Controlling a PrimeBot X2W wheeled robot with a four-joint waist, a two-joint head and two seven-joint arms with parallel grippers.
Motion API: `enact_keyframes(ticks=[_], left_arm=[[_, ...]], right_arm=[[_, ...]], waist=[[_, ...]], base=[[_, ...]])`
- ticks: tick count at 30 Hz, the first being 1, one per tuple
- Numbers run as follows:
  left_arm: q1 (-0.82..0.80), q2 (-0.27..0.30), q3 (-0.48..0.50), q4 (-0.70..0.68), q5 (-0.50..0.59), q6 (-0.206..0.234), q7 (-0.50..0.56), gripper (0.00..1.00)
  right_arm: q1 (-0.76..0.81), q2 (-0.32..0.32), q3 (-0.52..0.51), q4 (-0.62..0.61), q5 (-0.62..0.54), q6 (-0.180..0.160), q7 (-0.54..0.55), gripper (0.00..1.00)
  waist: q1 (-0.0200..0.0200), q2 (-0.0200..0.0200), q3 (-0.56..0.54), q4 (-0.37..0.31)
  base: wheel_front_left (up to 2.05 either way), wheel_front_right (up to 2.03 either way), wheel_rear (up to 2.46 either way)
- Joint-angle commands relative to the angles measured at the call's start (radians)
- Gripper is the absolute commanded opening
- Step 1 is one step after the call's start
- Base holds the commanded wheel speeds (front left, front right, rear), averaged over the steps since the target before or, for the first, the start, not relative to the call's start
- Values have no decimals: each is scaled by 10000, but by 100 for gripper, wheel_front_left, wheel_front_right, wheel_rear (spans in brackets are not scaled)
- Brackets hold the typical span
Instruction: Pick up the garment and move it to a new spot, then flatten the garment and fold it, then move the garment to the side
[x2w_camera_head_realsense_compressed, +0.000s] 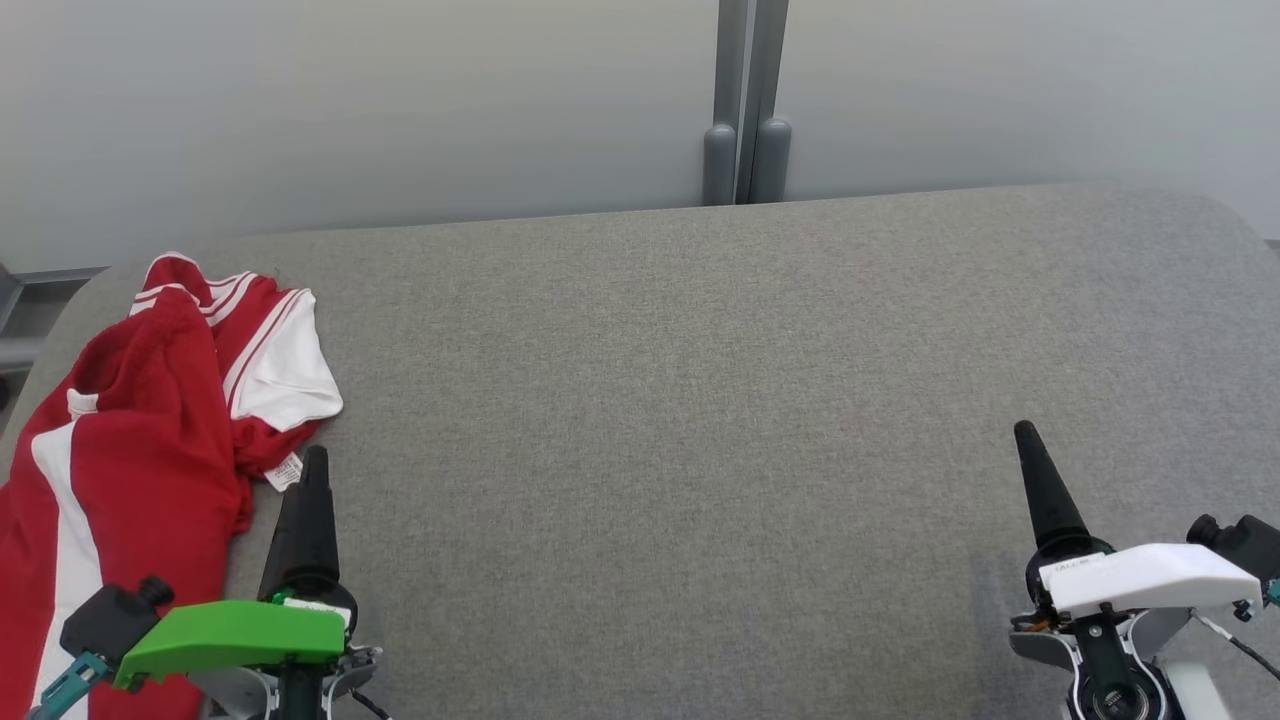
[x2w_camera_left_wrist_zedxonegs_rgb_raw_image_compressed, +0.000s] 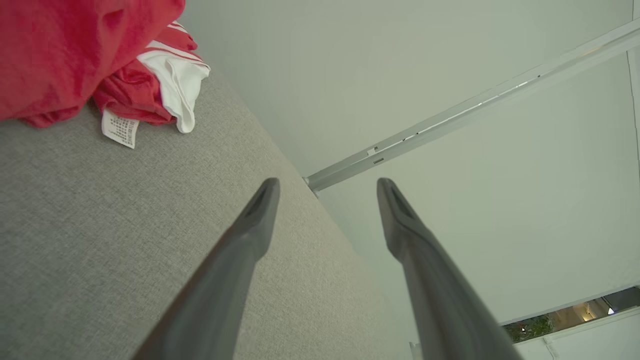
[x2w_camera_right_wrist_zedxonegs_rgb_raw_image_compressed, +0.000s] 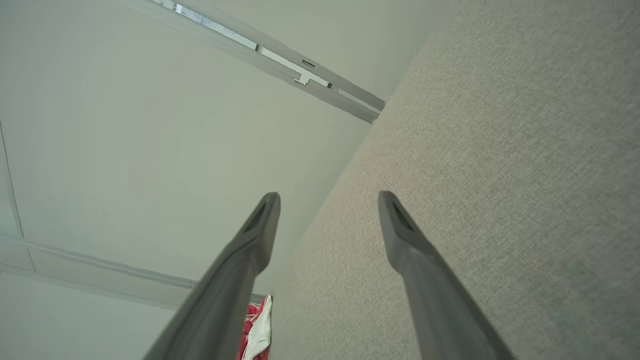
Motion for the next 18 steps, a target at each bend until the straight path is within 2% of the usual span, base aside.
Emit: enact_keyframes(ticks=[1,10,18], left_arm=[[-44,57,-14,-215,486,17,-99,100],[63,159,-35,-433,2820,111,-380,100],[254,255,-101,-473,4185,256,-586,100]], right_arm=[[-116,-79,64,-255,-485,3,-112,100],[-39,-87,452,-606,-2418,4,-458,100],[23,-94,669,-635,-3784,4,-701,100]], waist=[[0,0,-1,0],[0,0,-15,-1],[0,0,-33,2]], base=[[0,0,0],[0,0,0],[0,0,0]])
